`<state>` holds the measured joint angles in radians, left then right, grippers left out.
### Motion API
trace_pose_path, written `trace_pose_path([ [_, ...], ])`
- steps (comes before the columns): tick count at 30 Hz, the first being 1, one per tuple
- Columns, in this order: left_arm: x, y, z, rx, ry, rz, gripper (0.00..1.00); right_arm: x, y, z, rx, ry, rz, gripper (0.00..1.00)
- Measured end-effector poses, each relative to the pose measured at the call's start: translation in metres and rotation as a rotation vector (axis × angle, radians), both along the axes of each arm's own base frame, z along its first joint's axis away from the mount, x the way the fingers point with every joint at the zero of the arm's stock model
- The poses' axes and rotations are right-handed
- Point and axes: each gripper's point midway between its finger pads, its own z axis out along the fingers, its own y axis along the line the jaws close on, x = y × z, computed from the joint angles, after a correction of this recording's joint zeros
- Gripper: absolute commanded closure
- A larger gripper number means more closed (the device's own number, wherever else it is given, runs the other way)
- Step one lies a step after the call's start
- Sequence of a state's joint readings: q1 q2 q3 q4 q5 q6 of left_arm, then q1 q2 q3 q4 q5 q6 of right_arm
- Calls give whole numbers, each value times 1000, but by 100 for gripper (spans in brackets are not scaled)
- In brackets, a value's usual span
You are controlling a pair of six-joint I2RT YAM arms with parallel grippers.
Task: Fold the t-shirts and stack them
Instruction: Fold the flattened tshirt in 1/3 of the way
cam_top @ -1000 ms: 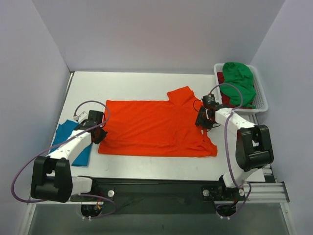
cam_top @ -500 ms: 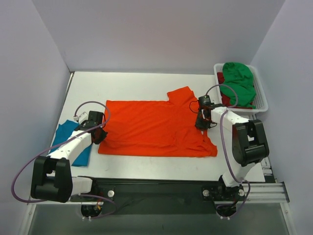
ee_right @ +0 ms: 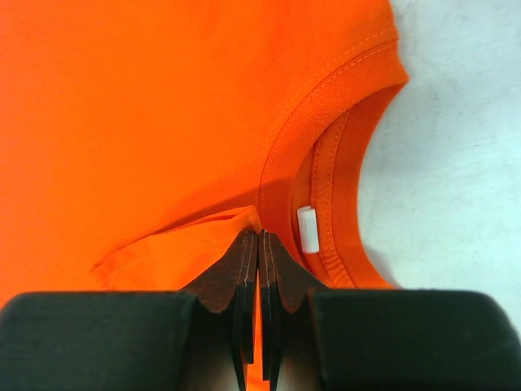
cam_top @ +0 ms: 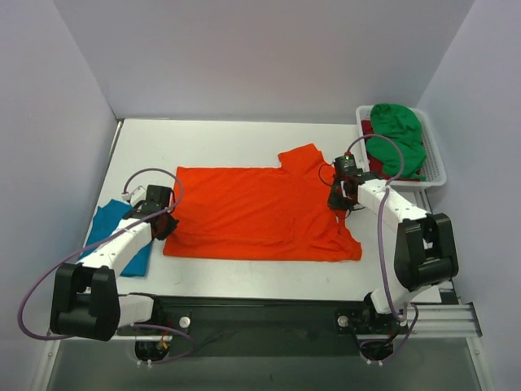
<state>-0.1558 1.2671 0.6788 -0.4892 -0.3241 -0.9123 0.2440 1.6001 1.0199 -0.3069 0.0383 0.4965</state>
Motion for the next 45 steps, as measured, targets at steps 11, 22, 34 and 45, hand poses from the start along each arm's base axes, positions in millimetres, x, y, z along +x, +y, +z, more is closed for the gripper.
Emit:
trace_pose_path([
  [11,1,0,6,-3,-22,2,93,17,2,41,13,-99,0,100],
  [22,6,10,13,-15,-47,38,93,15,-3,46,-14,-102,1,100],
  [34,22,11,24,-38,-71,50,93,21,-3,55,-18,-126,8,100],
  [45,26,11,0,-39,-4,56,93,39,-3,53,-39,-119,25,96],
])
